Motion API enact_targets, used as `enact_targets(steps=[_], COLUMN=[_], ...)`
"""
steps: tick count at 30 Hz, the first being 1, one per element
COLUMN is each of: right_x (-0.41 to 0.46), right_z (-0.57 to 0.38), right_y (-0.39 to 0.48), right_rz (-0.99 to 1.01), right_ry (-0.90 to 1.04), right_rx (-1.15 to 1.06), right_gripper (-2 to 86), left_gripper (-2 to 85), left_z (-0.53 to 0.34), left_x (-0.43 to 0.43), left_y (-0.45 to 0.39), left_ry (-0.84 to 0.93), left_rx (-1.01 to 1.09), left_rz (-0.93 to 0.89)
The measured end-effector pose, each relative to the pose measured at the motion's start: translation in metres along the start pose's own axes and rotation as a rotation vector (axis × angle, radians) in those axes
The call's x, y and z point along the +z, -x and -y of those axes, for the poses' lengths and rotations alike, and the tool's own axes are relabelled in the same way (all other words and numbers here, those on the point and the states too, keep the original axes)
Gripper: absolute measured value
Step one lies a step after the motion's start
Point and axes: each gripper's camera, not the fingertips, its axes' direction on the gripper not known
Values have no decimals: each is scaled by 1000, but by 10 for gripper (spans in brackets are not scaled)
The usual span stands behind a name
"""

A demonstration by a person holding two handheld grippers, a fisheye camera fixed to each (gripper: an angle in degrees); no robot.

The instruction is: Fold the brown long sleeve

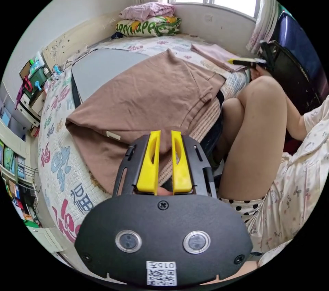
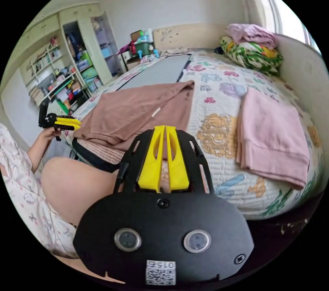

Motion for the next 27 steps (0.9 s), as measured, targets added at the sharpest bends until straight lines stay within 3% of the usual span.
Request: enact_targets(steps=[7, 14, 20, 27], right_x=[67, 108, 129, 130], right_z=[-29, -8, -12, -32], right_y=[-31, -9, 1, -1], right_rz=[71, 127, 78, 78], right_ry=[175, 245, 289, 257], right_rx=[226, 114, 88, 83], right_gripper=[90, 99, 87, 59], left_gripper=[64, 95, 106, 96], left_z=[118, 289, 417, 485], left_x=[52, 169, 282, 404], left_y=[27, -5, -56, -82], left_ry=[-162, -137, -68, 126], left_rx=[-8, 65, 145, 140], left_rz=[-154, -85, 32, 131])
